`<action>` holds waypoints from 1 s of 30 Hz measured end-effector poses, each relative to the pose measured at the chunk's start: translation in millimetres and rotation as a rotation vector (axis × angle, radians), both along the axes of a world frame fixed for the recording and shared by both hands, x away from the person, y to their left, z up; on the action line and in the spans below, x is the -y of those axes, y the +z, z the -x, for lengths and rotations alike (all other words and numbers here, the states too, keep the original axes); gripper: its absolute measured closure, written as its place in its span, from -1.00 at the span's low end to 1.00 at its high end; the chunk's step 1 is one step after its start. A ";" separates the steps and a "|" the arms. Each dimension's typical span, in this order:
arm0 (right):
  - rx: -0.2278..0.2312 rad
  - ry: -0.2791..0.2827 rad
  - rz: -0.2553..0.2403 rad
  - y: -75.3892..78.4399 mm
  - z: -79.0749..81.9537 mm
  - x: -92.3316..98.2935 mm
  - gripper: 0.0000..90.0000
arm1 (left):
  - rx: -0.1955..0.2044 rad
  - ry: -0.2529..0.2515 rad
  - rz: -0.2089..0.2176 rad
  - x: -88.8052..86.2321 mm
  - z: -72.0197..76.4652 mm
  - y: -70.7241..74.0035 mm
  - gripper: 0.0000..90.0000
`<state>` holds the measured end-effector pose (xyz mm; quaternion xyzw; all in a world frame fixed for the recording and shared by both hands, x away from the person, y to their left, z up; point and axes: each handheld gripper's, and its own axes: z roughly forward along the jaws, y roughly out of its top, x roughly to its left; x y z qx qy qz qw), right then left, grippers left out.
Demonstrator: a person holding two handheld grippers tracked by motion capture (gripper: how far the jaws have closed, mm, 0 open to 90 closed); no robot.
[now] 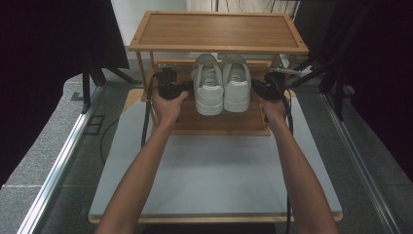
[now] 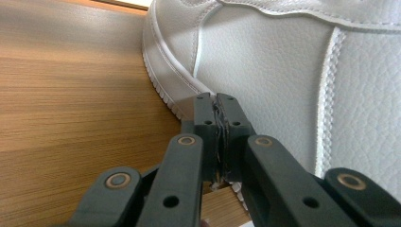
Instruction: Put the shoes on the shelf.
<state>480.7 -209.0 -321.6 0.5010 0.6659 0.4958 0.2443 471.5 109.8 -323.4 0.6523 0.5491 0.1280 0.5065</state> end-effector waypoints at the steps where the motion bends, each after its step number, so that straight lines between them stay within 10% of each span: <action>1: 0.005 0.001 0.000 -0.4 0.3 0.4 0.98 | 0.000 0.001 -0.001 0.2 0.1 0.1 0.95; 9: 0.013 0.016 -0.032 -2.9 9.7 5.4 0.83 | -0.008 -0.027 0.061 -13.7 2.3 -4.9 0.60; 17: 0.128 0.113 -0.081 15.1 54.6 20.1 0.86 | 0.104 -0.099 0.079 -27.6 47.8 2.0 0.54; 24: 0.185 0.259 -0.024 21.2 105.3 12.9 0.87 | 0.178 -0.204 0.147 -22.4 98.6 5.4 0.57; 30: 0.154 0.326 0.047 11.1 109.4 -1.5 0.86 | 0.205 -0.326 0.145 4.0 116.5 10.7 0.60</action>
